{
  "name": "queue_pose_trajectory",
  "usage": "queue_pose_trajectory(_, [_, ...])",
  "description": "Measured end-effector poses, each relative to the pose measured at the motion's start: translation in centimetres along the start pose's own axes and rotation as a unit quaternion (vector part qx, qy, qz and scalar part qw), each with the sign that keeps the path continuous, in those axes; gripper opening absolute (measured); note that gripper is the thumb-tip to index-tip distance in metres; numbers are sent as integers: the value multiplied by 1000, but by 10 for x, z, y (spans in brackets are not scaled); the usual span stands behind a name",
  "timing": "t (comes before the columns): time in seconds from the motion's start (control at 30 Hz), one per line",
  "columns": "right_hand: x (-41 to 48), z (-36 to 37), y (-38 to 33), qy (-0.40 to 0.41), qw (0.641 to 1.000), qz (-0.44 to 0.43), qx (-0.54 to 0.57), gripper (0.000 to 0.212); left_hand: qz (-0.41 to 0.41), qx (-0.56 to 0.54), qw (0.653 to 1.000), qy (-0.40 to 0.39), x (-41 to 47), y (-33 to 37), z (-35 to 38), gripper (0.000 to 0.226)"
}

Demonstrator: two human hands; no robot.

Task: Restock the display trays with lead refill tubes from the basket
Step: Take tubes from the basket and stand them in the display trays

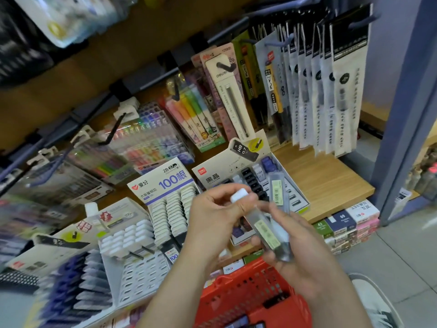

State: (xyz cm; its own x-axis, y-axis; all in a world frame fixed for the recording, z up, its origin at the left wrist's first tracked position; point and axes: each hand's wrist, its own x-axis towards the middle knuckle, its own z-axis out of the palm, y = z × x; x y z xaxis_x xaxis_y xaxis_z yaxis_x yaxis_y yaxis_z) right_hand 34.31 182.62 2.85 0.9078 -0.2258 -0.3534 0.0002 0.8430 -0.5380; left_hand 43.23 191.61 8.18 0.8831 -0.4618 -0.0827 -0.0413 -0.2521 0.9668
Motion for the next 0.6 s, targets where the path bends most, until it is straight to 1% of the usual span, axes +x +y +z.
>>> queue_pose_trajectory(0.07, [-3,0,0,-19,999,-9,-42,31,21,21,998,55,1,2,-13,11])
queue_pose_trajectory(0.13, [-4,5,1,-40,994,-15,-102,30,40,51,995,79,-2,4,-26,11])
queue_pose_trajectory(0.17, [-3,8,2,-48,991,-21,-124,32,40,48,995,80,-5,5,-32,12])
queue_pose_trajectory(0.2, [-1,10,4,-52,989,-29,-137,32,30,24,997,64,-7,6,-40,13])
queue_pose_trajectory(0.27, [2,14,9,-52,987,-40,-146,32,-10,-48,999,-5,-15,7,-58,22])
queue_pose_trajectory(0.3, [2,16,13,-55,986,-40,-151,31,-22,-64,997,-37,-19,7,-68,26])
queue_pose_trajectory(0.33, [2,18,16,-64,984,-36,-159,31,-21,-50,997,-56,-24,7,-77,28])
queue_pose_trajectory(0.37, [2,20,21,-79,982,-27,-168,31,-15,-22,998,-59,-28,7,-85,28])
queue_pose_trajectory(0.47, [4,32,38,-104,972,2,-210,28,2,35,999,2,-41,6,-107,21])
queue_pose_trajectory(0.57, [12,42,53,-73,964,3,-256,28,4,83,995,59,-53,2,-125,6])
queue_pose_trajectory(0.6, [14,44,58,-61,961,0,-269,30,15,112,991,73,-56,-1,-131,10])
